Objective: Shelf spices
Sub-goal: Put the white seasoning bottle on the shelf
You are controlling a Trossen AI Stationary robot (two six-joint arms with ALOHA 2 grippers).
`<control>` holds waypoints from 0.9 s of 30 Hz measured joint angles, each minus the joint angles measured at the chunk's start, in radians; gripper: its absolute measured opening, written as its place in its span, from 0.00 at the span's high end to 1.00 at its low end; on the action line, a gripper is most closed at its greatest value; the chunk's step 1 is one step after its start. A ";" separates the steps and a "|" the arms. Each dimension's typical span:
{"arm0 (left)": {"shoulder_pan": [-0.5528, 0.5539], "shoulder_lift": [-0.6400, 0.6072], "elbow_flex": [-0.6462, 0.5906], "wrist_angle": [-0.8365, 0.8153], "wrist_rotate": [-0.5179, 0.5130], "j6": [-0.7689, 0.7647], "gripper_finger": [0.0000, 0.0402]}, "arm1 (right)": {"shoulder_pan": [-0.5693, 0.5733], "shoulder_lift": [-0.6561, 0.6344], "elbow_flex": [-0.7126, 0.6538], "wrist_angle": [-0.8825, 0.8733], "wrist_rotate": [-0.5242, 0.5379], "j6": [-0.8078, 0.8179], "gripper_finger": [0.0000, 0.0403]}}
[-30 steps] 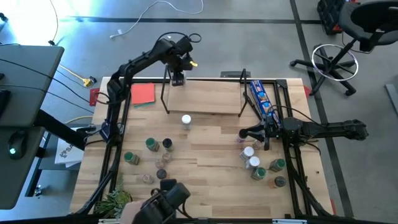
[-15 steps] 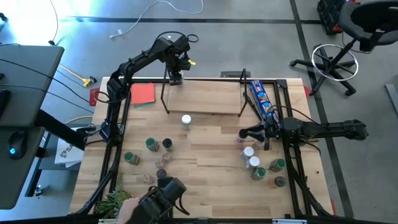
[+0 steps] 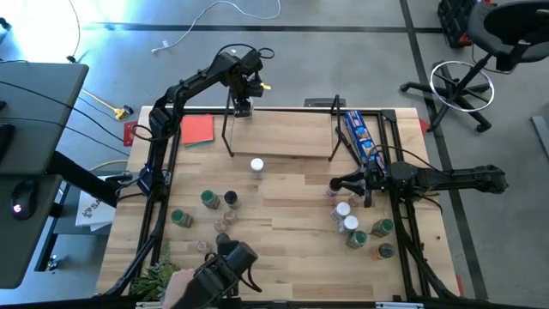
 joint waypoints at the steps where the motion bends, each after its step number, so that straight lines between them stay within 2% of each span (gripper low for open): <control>1: 0.000 0.000 0.000 0.000 0.000 0.000 0.50 | 0.000 0.000 0.000 0.000 0.000 0.000 0.73; 9: 0.001 0.001 0.000 0.001 -0.006 -0.003 0.50 | 0.000 0.000 0.000 0.000 0.000 0.000 0.73; 27: 0.001 0.004 0.000 0.002 -0.014 0.000 0.40 | 0.000 0.000 0.000 0.000 0.000 0.000 0.73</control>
